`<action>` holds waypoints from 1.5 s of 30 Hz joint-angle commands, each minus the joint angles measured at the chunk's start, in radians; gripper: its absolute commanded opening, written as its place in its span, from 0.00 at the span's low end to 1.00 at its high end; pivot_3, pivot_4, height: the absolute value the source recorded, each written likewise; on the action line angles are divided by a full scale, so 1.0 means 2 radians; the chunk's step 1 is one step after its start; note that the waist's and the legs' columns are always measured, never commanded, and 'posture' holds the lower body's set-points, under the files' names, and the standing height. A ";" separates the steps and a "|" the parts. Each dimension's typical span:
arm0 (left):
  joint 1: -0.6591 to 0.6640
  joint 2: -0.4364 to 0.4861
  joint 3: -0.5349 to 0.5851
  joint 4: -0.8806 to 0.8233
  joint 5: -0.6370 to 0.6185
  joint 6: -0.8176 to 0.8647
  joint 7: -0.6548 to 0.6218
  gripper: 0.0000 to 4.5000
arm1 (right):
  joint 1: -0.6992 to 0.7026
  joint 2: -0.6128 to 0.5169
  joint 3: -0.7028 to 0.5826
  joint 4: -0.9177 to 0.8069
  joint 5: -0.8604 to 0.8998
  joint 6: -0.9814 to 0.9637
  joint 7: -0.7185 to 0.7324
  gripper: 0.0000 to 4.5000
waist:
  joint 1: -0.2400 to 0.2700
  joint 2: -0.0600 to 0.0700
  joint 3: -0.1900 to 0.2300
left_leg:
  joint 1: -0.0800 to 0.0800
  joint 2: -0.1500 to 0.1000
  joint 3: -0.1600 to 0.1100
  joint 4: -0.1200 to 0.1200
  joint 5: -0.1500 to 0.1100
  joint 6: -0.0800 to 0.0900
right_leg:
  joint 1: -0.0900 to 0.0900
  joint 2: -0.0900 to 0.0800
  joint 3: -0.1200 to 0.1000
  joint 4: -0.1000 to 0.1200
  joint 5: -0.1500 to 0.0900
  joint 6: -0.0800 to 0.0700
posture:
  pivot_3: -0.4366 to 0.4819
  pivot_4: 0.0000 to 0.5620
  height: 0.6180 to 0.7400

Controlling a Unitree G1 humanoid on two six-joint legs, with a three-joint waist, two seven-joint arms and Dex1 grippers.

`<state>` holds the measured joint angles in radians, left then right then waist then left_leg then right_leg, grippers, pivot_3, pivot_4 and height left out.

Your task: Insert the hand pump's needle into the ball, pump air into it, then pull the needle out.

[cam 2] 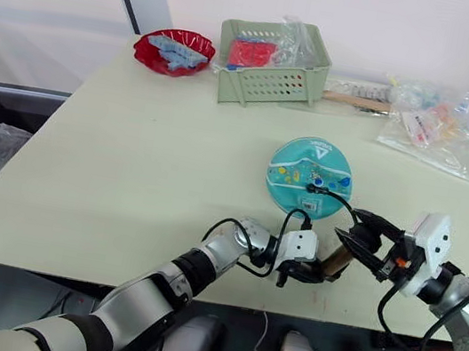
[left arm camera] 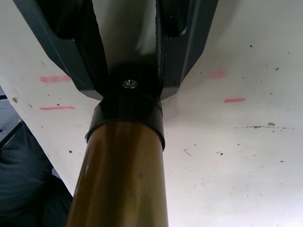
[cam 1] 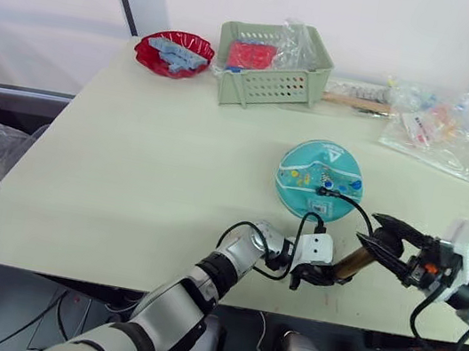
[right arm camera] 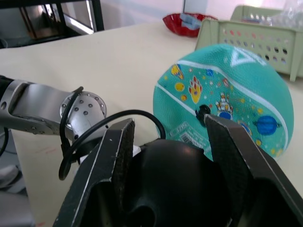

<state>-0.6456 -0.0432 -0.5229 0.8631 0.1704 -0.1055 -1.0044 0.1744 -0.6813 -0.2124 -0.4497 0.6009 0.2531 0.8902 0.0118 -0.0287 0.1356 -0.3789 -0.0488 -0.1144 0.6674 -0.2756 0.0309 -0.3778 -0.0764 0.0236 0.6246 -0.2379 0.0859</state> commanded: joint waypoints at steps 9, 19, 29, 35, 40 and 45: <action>0.021 0.022 -0.024 0.040 0.039 0.048 0.000 0.21 | -0.033 -0.024 -0.048 -0.014 0.075 0.038 0.020 0.41 | 0.001 0.004 0.002 | -0.001 0.000 -0.001 0.000 0.000 0.000 | 0.000 0.000 0.000 0.000 0.000 0.000 | 0.48 0.27 0.97; 0.021 0.024 -0.023 0.042 0.040 0.047 -0.001 0.21 | -0.098 -0.109 -0.171 -0.022 0.204 0.128 0.018 0.41 | 0.001 0.007 0.007 | -0.002 -0.001 -0.001 0.000 0.000 0.000 | -0.001 -0.001 0.000 0.000 0.001 -0.002 | 0.48 0.27 0.97; 0.019 0.023 -0.023 0.044 0.040 0.047 -0.001 0.21 | -0.157 -0.160 -0.239 -0.003 0.292 0.200 -0.009 0.41 | 0.001 0.007 0.008 | -0.002 -0.001 -0.001 0.000 0.000 0.000 | -0.001 -0.001 0.000 0.000 0.001 -0.002 | 0.48 0.27 0.97; 0.017 0.023 -0.023 0.045 0.041 0.046 -0.001 0.21 | -0.169 -0.169 -0.255 -0.009 0.320 0.225 -0.021 0.41 | 0.001 0.007 0.008 | -0.002 -0.001 -0.001 0.000 0.000 0.000 | -0.001 -0.001 0.000 0.000 0.001 -0.002 | 0.48 0.27 0.97; 0.018 0.024 -0.023 0.042 0.040 0.047 -0.003 0.21 | -0.092 -0.145 -0.211 -0.045 0.244 0.214 0.004 0.41 | 0.001 0.006 0.007 | -0.002 -0.001 -0.001 0.000 0.000 0.000 | -0.001 -0.001 0.000 0.000 0.001 -0.002 | 0.48 0.27 0.97; 0.018 0.024 -0.024 0.040 0.039 0.049 -0.001 0.21 | -0.036 -0.110 -0.145 -0.050 0.160 0.166 0.011 0.41 | 0.001 0.004 0.006 | -0.001 -0.001 -0.001 0.000 0.000 0.000 | 0.000 -0.001 0.000 0.000 0.000 0.000 | 0.48 0.27 0.97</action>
<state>-0.6545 -0.0424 -0.5292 0.8434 0.1742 -0.0941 -1.0176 0.0605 -0.9158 -0.5796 -0.5385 0.9975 0.6049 0.8944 0.0130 -0.0212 0.1478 -0.3812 -0.0509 -0.1163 0.6677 -0.2755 0.0310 -0.3783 -0.0784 0.0233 0.6244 -0.2383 0.0859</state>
